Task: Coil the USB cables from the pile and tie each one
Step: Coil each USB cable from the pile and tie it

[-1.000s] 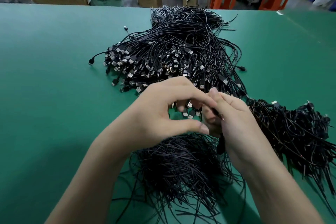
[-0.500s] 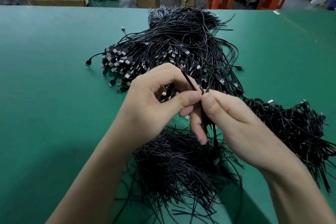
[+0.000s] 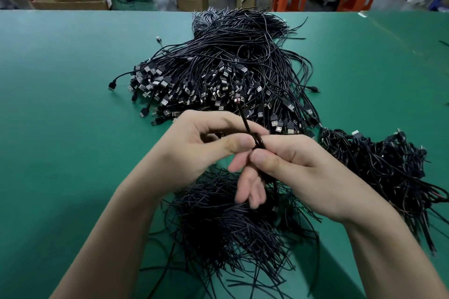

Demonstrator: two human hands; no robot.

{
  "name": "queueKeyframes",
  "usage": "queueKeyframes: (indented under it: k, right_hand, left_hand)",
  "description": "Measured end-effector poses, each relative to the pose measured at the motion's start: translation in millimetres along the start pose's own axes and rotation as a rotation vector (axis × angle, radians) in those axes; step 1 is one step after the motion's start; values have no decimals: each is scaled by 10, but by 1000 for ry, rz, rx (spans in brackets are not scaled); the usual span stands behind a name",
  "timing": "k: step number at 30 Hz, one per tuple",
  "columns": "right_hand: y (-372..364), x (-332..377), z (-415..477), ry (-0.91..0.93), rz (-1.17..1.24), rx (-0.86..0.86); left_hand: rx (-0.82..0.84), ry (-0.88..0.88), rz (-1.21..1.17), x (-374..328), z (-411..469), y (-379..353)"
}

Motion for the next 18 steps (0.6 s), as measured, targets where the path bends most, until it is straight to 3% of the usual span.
queueKeyframes:
  k: [7,15,18]
  right_hand:
    - [97,-14,66,35,178,-148]
    - [287,-69,39,115,303,-392]
    - [323,-104,22,110,234,-461]
  left_hand:
    - [-208,74,-15,113,-14,141]
    - [-234,63,-44,100,-3,137]
    - [-249,70,-28,125,-23,169]
Point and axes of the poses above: each hand's wrist, its own z-axis towards the middle knuckle, its own y-axis out of the back of the hand, x = y × z, the point moved 9 cm from there along z, towards the middle knuckle, and after that the axes turned 14 degrees about z, right-handed, at the moved point
